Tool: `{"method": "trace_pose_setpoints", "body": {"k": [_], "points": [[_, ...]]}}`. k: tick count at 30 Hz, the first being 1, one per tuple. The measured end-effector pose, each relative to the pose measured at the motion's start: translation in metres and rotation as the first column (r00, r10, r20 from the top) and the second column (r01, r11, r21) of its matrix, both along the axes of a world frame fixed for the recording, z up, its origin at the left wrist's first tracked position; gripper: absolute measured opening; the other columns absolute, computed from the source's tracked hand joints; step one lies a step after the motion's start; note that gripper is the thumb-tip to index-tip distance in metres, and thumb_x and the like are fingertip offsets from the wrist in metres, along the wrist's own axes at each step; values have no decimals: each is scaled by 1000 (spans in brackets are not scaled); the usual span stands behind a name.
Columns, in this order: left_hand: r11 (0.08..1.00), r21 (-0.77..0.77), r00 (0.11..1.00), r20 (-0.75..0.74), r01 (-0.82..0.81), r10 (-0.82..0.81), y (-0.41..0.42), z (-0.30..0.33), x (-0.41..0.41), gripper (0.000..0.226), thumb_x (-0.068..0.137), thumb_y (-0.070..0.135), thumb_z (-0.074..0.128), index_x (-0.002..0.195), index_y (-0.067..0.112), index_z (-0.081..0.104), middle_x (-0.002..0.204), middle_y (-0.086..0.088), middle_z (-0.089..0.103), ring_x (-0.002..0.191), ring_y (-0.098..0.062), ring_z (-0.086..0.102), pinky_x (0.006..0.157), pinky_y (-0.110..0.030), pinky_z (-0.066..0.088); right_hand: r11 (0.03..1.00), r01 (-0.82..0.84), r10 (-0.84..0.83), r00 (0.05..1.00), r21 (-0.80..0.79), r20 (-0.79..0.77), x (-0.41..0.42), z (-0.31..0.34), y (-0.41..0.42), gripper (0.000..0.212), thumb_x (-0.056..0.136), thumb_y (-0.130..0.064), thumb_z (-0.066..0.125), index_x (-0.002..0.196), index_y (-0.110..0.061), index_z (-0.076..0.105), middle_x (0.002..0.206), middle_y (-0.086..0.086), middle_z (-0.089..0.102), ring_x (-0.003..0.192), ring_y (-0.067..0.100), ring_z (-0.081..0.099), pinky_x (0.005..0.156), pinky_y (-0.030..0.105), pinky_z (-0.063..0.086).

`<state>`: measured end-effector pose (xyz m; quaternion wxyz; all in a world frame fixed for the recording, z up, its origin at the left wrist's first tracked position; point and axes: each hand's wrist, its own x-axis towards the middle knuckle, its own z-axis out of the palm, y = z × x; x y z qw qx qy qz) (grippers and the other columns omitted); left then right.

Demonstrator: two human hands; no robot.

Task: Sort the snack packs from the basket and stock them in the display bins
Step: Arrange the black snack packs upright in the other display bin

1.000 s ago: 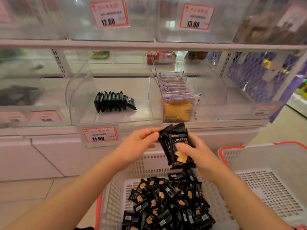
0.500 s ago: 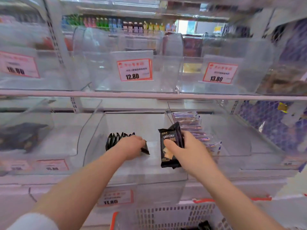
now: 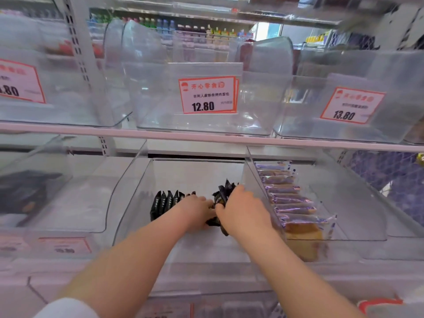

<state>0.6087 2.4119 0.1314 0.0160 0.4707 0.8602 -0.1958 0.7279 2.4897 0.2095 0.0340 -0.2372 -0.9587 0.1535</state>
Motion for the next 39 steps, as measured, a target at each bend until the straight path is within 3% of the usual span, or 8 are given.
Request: {"method": "trace_pose_setpoints", "body": {"k": [9,12,17,22,27,29,33,39], "points": [[988,-109,990,-72,112,-121,5,14,-1,27,90,5,39,110,8,57,113,-8,61,103,-28,56,88,-35,44,992,60,-68,995,109,70,-28,-16,9,61,93,-32,48,136,6,26,134,21,45,121,36,46,90,39,45],[988,-111,992,-64,103,-111,-7,23,-4,34,93,7,41,123,13,56,123,-6,55,113,-28,51,92,-36,43,990,127,-133,983,55,126,-52,-31,12,51,90,-22,52,134,1,37,132,16,49,120,30,48,88,34,46],[978,171,991,78,-119,107,-17,24,7,39,88,7,49,127,12,51,130,-9,41,121,-28,41,93,-37,42,998,58,-58,981,8,188,-70,-67,5,49,91,-26,52,131,-1,39,131,15,50,120,29,48,93,33,42],[845,344,888,363,-410,283,-19,18,12,54,82,19,62,130,6,41,134,-10,37,117,-29,48,96,-41,42,946,106,-52,982,-307,179,-77,-72,16,73,76,-45,66,129,-4,36,128,16,49,121,32,44,94,33,40],[781,431,849,477,-453,229,-19,11,15,78,74,32,72,137,8,33,137,-9,37,123,-26,43,101,-36,37,667,166,-147,985,-726,90,-77,-60,19,27,83,-22,53,102,-5,51,99,9,57,87,25,56,71,29,47],[793,425,858,462,-436,224,-17,8,17,82,70,37,76,135,8,35,135,-10,38,124,-26,39,103,-37,35,788,108,-42,992,-606,122,-70,-58,17,16,87,-15,49,101,-7,48,106,14,54,95,29,54,75,32,44],[821,384,882,385,-421,272,-16,3,22,87,70,45,75,138,8,33,135,-9,37,128,-27,33,105,-39,33,964,-13,107,933,-267,342,-61,-69,17,78,85,-15,60,141,7,9,137,23,39,124,34,45,96,36,40],[770,449,891,239,-453,385,-13,3,21,55,87,37,58,131,9,39,132,-9,40,125,-27,37,99,-38,40,987,-56,74,991,-154,115,-52,-83,15,63,80,-26,70,125,-4,32,128,16,44,120,33,46,91,37,43]]}}
